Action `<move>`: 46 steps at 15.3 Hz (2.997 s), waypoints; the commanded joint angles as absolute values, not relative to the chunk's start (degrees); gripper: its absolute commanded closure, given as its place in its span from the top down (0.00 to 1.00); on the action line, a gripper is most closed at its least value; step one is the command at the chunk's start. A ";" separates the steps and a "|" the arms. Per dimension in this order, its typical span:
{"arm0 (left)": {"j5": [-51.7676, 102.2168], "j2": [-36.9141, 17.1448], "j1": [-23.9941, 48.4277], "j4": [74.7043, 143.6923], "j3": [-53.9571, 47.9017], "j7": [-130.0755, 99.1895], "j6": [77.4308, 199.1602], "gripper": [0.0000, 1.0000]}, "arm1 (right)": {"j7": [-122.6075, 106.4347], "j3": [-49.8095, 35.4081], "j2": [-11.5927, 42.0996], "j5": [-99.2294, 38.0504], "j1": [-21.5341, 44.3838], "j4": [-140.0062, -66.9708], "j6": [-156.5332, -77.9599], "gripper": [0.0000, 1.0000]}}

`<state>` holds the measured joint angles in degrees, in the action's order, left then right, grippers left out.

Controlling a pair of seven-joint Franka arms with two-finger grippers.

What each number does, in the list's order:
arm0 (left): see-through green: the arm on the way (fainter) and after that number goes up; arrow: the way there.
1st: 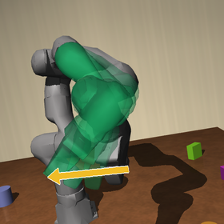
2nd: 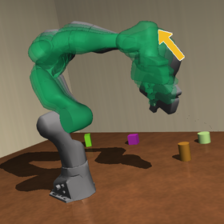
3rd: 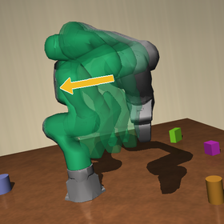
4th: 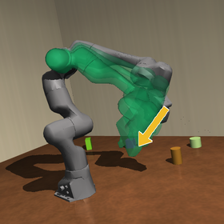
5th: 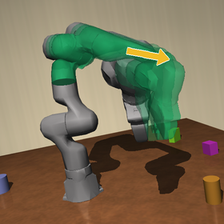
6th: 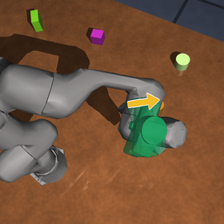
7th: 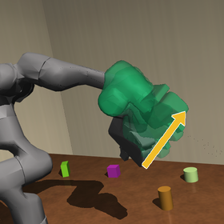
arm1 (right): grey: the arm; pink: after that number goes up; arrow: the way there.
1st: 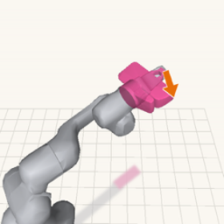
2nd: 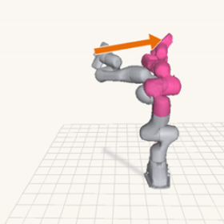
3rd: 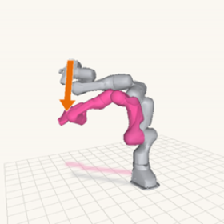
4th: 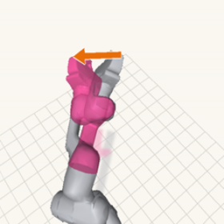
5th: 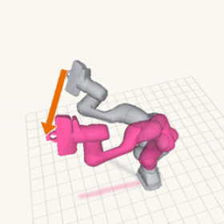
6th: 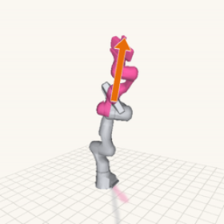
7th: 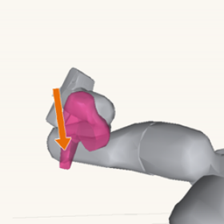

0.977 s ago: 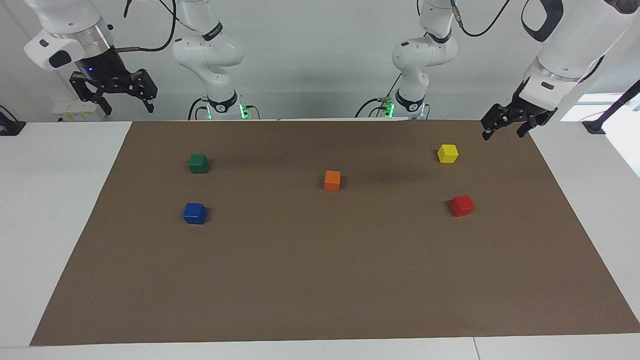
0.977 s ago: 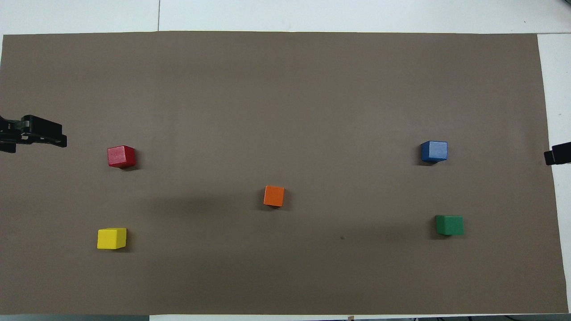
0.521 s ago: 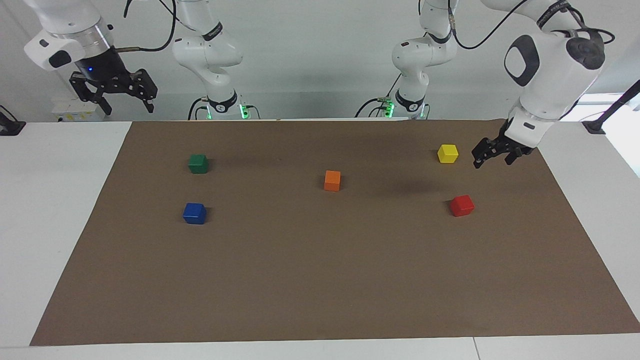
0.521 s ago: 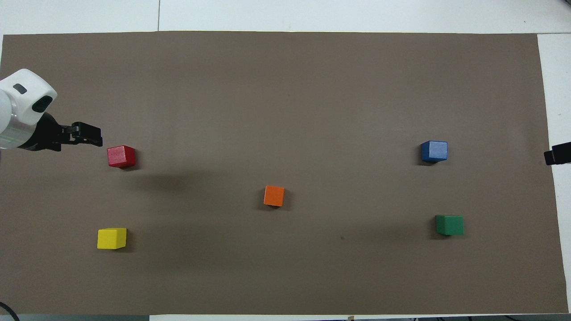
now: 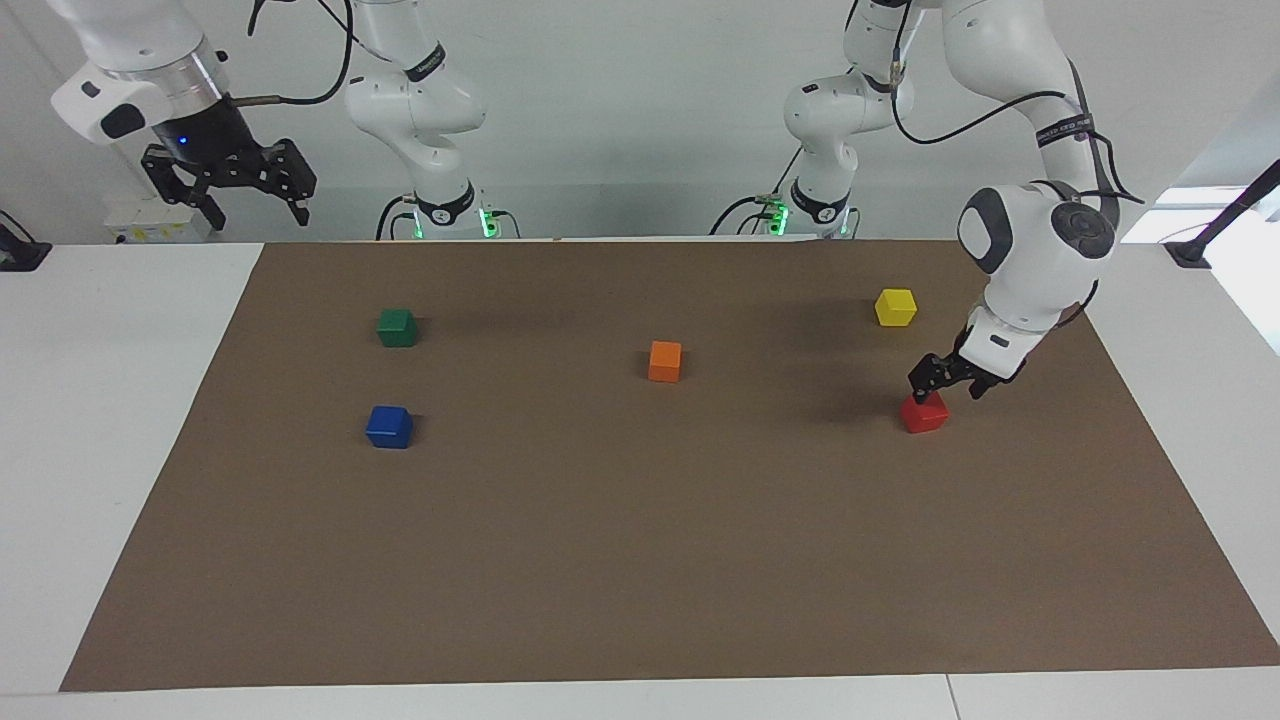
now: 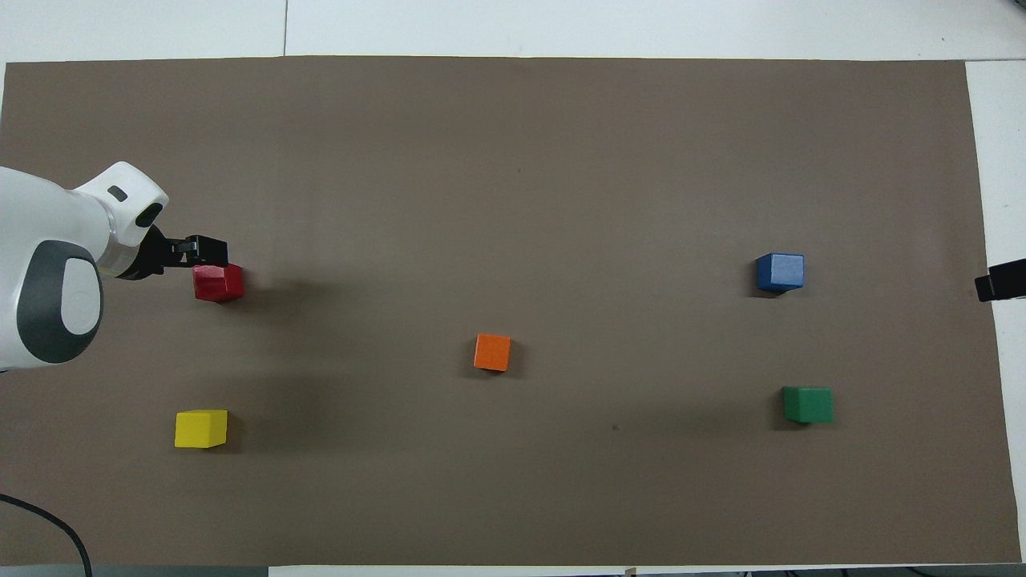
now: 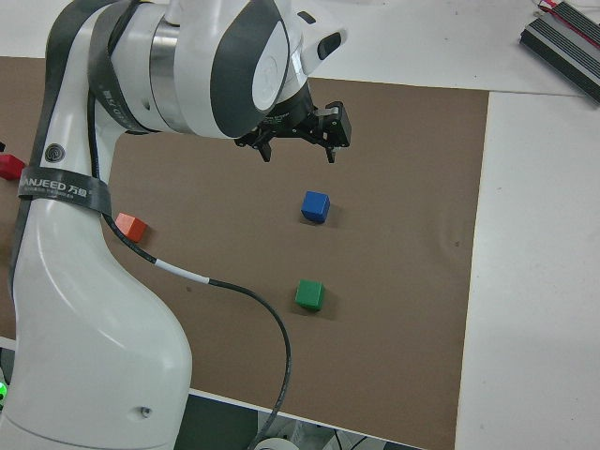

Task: Transfer red block to right arm and stack on blue block
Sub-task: 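Reach the left gripper to the red cube and grasp it, then lift the red cube with the left gripper while the right gripper approaches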

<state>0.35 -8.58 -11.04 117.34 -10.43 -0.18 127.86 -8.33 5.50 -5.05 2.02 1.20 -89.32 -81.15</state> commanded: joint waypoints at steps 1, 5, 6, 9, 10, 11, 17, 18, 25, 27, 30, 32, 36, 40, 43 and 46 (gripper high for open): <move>0.79 -8.96 -12.04 120.32 -10.55 1.58 132.27 1.00 | -7.82 5.36 -7.90 -0.51 0.27 -93.24 -81.47 1.00; 0.70 -11.15 -12.04 120.59 -10.55 1.67 134.20 1.00 | -7.91 5.27 -9.57 -2.19 -0.18 -96.93 -81.74 1.00; 0.70 -11.86 -11.87 120.59 -10.55 1.58 134.56 1.00 | -7.91 5.36 -10.45 -3.94 -0.35 -98.51 -82.35 1.00; 0.70 -13.27 -11.16 120.50 -10.55 1.32 135.53 1.00 | -9.13 5.27 -11.60 -5.10 -1.32 -101.68 -83.23 1.00; 0.70 -13.36 -11.16 120.50 -10.55 1.32 135.53 1.00 | -9.75 5.36 -11.60 -6.23 -1.41 -102.12 -83.32 1.00; 0.70 -13.36 -11.16 120.50 -10.55 1.32 135.18 0.76 | -10.02 5.36 -11.60 -7.20 -1.49 -102.65 -83.67 1.00; 1.23 -13.01 -12.22 116.99 -10.63 -3.04 128.25 0.00 | -15.11 5.36 -11.60 -14.75 -4.13 -108.53 -85.95 1.00; 1.32 -12.66 -12.13 115.59 -10.72 -7.34 125.36 0.00 | -16.25 5.36 -11.60 -16.51 -5.17 -110.02 -87.18 1.00; 13.17 -8.63 -11.07 100.38 -11.69 -29.32 98.82 0.00 | -24.59 5.36 -10.90 -27.23 -7.64 -117.50 -89.12 1.00; 16.50 -4.51 -11.07 99.93 -11.95 -36.35 94.24 0.00 | -27.93 5.36 -10.55 -30.21 -7.73 -119.52 -88.95 1.00; 25.90 1.48 -11.16 99.76 -11.87 -47.69 90.11 0.00 | -34.70 5.36 -8.44 -34.44 -8.09 -122.51 -88.95 1.00; 29.86 3.68 -10.90 99.76 -12.30 -56.64 86.50 0.00 | -36.72 5.36 -6.26 -36.72 -8.09 -122.96 -88.60 1.00; 38.81 4.39 -8.70 100.28 -15.29 -74.14 86.04 0.00 | -44.99 5.36 -4.22 -43.58 -8.09 -127.00 -88.60 1.00; 47.89 4.92 -8.53 100.81 -15.47 -83.48 86.57 0.00 | -49.83 5.27 -2.55 -48.85 -7.47 -129.02 -86.67 1.00; 48.52 5.53 -6.07 102.21 -16.08 -88.32 89.20 0.00 | -54.12 5.27 -2.29 -54.56 -7.03 -132.61 -84.73 1.00; 51.05 7.46 -5.19 106.15 -16.17 -89.65 91.22 0.00 | -63.86 5.19 4.89 -58.61 -5.63 -133.77 -83.07 1.00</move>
<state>47.64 4.38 -5.97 101.49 -16.66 -88.07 88.63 -56.72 5.43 -0.57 -55.11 -5.91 -132.76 -84.68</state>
